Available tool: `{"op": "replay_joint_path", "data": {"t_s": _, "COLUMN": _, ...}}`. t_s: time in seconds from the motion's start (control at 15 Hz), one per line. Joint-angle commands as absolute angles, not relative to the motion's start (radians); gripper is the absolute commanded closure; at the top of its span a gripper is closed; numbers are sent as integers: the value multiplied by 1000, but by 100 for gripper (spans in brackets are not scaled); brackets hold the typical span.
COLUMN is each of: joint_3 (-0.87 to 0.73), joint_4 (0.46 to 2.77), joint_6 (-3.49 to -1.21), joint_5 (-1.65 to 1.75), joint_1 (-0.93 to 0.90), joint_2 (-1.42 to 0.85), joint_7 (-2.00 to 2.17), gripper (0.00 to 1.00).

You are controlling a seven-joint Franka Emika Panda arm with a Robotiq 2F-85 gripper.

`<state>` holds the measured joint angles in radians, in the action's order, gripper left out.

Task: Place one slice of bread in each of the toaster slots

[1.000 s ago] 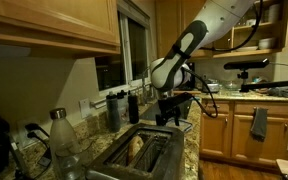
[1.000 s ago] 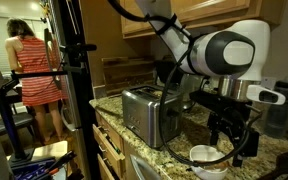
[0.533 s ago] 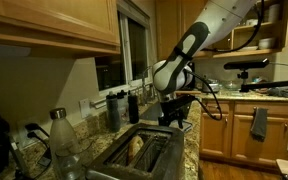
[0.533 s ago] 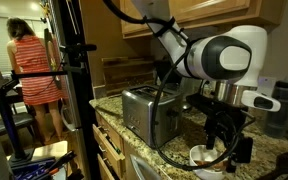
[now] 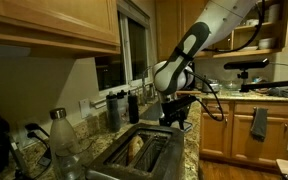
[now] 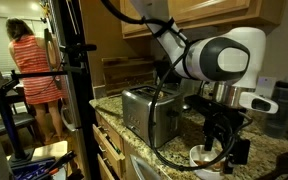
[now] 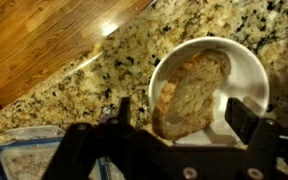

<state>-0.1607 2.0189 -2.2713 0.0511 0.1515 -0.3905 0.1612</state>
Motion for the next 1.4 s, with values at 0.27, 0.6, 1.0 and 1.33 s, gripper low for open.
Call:
{"op": "replay_joint_path", "data": {"t_s": 0.27, "joint_3": -168, "joint_4": 2085, "joint_6": -2285, "joint_5": 47, "joint_1": 142, "joint_2": -325, "joint_7": 172, "gripper": 61}}
{"op": "replay_joint_path", "data": {"t_s": 0.6, "joint_3": -167, "joint_4": 2086, "joint_6": -2287, "joint_5": 45, "joint_1": 143, "joint_2": -322, "joint_7": 169, "gripper": 90}}
{"op": "replay_joint_path", "data": {"t_s": 1.0, "joint_3": -162, "joint_4": 2086, "joint_6": -2294, "joint_5": 41, "joint_1": 140, "joint_2": -305, "joint_7": 163, "gripper": 95}}
{"op": "replay_joint_path", "data": {"t_s": 1.33, "joint_3": -159, "joint_4": 2078, "joint_6": -2316, "joint_5": 48, "joint_1": 133, "joint_2": -303, "joint_7": 159, "gripper": 91}}
